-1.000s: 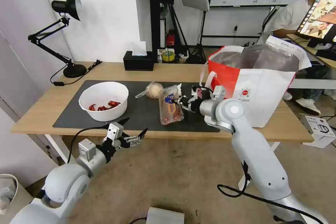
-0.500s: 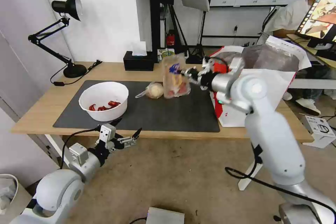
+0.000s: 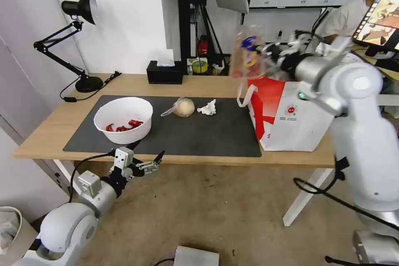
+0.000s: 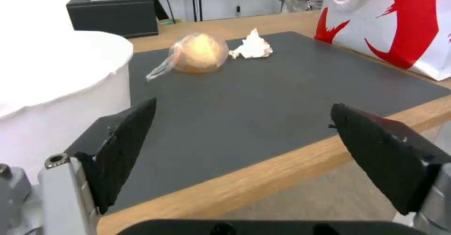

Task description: Pick up the trash from the table and place it into the takeout bag.

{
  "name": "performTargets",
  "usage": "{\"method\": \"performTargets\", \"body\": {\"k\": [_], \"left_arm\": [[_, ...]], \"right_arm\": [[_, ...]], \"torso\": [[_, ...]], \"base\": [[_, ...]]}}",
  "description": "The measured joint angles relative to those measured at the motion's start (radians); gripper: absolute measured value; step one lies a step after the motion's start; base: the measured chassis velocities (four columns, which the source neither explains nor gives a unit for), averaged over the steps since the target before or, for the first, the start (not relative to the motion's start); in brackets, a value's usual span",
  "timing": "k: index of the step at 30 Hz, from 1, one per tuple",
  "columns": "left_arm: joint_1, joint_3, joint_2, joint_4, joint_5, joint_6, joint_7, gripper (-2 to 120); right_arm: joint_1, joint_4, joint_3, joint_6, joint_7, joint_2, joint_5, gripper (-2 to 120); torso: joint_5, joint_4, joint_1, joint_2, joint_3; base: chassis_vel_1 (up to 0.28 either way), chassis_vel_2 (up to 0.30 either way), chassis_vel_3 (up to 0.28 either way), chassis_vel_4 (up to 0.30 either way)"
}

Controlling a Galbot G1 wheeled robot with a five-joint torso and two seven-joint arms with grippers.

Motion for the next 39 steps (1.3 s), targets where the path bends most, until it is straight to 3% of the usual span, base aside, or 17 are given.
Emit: {"method": "performTargets", "body": {"k": [8,12,20,39], "left_arm": [[-0.009,0.015,-0.010,0.007,0.002,-0.001,-0.002,100],[-0.012,0.022,-0.014,0.007,0.002,-0.001,-0.004,100],[-0.011,0.022,-0.013,0.001,0.002,-0.001,-0.004,100],[-0.018,0.029,-0.014,0.007,0.001,-0.001,-0.006,100]], "right_arm": [[-0.019,-0.050,0.041,0.012,-0.076,-0.080,-0.075,0],[-0.051,-0.083,0.044,0.012,-0.147,-0.107,-0.229,0],[-0.080,-0.103,0.025,0.010,-0.191,-0.114,-0.397,0],[-0.126,-0.078,0.022,0.000,-0.187,-0.115,-0.427,0]], "torso": [[-0.0001,-0.0001,0.000,0.000,0.000],[0.0000,0.0000,0.000,0.000,0.000],[-0.0003,0.0001,0.000,0.000,0.000],[-0.0003,0.0001,0.000,0.000,0.000]], "base": [[0.000,0.000,0.000,0.000],[0.000,0.000,0.000,0.000],[0.000,0.000,0.000,0.000],[0.000,0.000,0.000,0.000]]}}
